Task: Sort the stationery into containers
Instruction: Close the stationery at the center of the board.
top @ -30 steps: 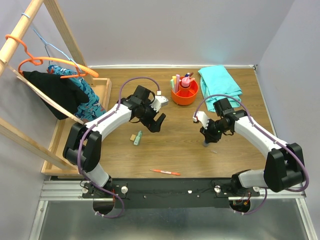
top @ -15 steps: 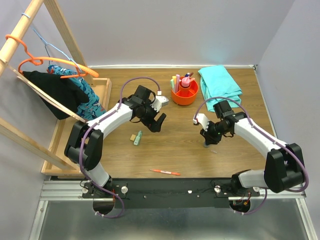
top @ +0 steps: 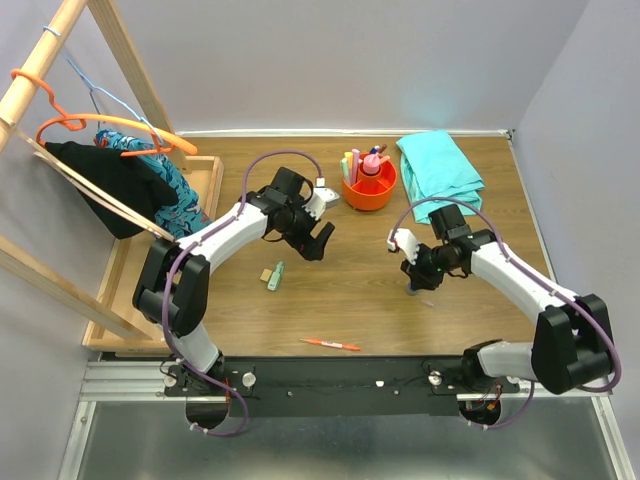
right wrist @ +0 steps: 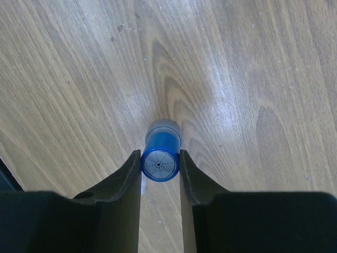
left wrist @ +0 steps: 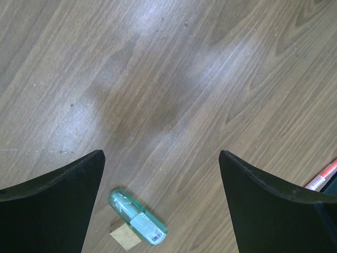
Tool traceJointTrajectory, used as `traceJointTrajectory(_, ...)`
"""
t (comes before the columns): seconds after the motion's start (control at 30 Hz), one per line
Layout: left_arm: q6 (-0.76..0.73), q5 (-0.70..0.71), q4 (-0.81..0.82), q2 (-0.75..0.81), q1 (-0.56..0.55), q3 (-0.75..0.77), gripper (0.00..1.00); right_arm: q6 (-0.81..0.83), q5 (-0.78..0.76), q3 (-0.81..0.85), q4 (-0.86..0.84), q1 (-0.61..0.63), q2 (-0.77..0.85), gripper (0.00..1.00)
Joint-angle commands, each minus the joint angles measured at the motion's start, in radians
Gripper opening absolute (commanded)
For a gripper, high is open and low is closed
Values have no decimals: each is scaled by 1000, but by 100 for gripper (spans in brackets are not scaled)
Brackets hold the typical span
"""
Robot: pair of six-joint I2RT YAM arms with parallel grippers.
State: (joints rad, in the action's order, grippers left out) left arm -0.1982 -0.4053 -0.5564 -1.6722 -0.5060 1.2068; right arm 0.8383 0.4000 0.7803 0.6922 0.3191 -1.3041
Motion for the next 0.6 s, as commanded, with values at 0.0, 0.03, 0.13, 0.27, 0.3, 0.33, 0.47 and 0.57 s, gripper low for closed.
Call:
traceJointTrajectory(0.0,3,-23,-2,-15,-3,46,99,8,-61,73,113,6,-53,21)
traceJointTrajectory(0.03,2,-23,-2,-14,-3,50,99,15,-53,109,131,6,-64,20)
traceJointTrajectory(0.13,-1,-26,1,-15,-3,48,99,27,-36,242,197,6,-99,20)
traceJointTrajectory(0.27,6,-21,10,-17,-3,50,99,-5,-49,384,217,5,-159,21)
traceJointTrajectory(0.3,8,-18,13,-17,-3,53,99,-8,-50,408,219,5,-171,21)
traceJointTrajectory(0.33,6,-17,16,-14,-3,53,99,-18,-46,437,219,5,-182,21)
traceJointTrajectory(0.47,0,-13,13,-14,-2,57,99,-62,-46,607,178,5,-253,21)
traceJointTrajectory(0.57,3,-12,18,-1,0,47,99,-93,-69,700,150,3,-319,21)
